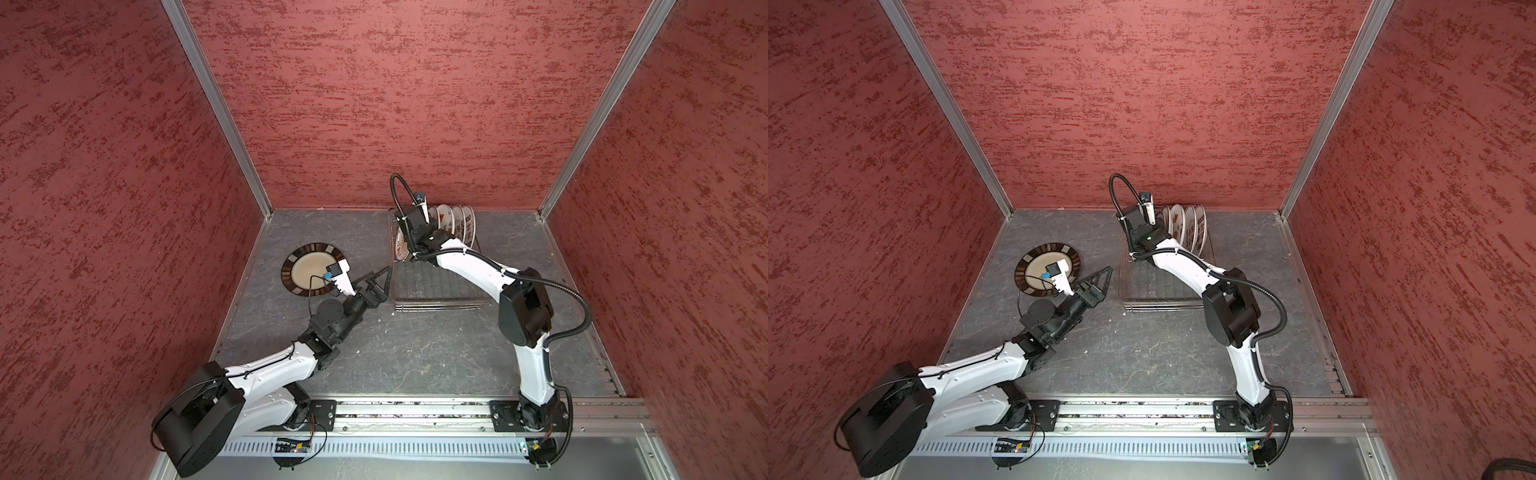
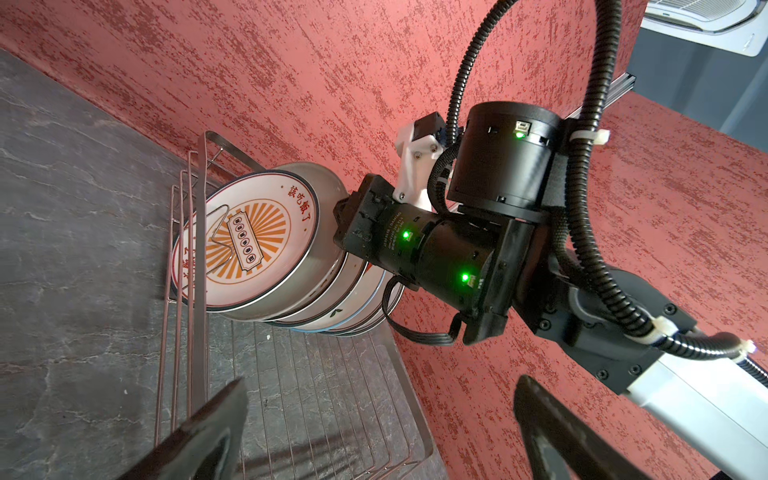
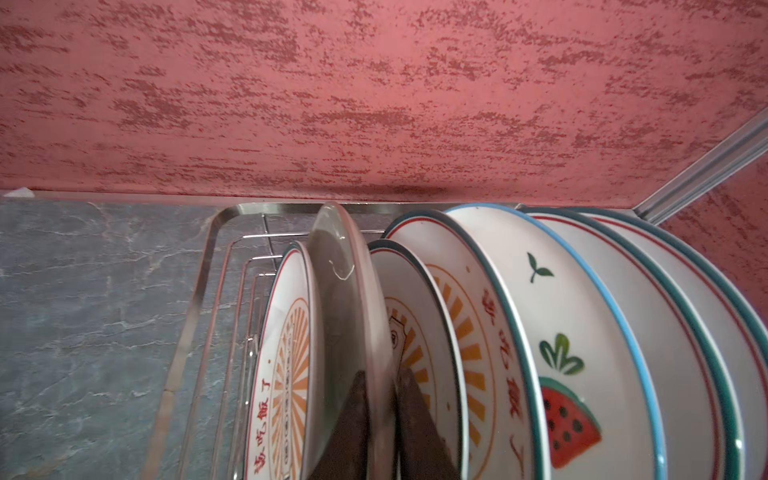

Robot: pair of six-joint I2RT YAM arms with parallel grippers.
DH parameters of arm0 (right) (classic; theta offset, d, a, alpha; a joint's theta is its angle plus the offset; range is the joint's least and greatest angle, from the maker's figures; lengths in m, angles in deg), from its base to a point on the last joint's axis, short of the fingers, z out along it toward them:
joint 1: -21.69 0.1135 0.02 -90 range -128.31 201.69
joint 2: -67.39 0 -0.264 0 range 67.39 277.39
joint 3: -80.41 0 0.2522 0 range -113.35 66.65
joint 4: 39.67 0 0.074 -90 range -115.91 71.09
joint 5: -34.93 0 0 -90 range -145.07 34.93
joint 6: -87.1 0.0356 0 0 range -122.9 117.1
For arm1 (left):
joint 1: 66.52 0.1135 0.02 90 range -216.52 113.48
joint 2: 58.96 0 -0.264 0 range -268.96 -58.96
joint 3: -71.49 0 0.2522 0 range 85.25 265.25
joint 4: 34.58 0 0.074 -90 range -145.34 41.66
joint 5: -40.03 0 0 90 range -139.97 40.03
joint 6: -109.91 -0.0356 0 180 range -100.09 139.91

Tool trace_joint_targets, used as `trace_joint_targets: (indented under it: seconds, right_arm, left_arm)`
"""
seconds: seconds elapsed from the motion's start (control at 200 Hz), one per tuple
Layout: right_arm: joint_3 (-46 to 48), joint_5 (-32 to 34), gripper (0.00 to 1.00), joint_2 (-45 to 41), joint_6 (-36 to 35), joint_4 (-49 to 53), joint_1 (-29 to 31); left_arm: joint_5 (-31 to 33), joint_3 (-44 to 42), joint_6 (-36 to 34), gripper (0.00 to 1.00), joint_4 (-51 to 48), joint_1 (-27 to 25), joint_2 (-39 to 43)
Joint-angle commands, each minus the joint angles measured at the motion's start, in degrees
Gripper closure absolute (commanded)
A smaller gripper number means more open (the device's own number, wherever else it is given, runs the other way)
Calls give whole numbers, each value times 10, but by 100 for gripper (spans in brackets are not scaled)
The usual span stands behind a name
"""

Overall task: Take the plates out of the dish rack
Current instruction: 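Reach the right gripper into the rack while the left gripper moves toward it, then grip the plain white plate's top rim with the right gripper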

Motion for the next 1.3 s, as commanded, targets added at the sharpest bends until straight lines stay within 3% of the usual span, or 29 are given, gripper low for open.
trace_joint_targets:
  seconds: [0.0, 0.22, 0.666, 1.097, 1.298]
  right_arm:
    - [-23, 35, 85, 19, 0, 24, -2]
    - [-44, 65, 85, 44, -3, 31, -2]
    - [-49, 107, 95, 32, -38, -4, 3]
    - [-42, 167, 100, -8, -144, -87, 18]
    - [17, 175, 100, -63, -176, -149, 25]
  left_arm:
    - [-9, 19, -18, 0, -10, 1, -7]
    - [-25, 33, -16, 0, -1, 1, -34]
    - [-23, 32, -16, 1, -5, 10, -37]
    - [-36, 32, -14, 1, 2, 19, -51]
    - [-54, 36, -6, 1, 21, 19, -72]
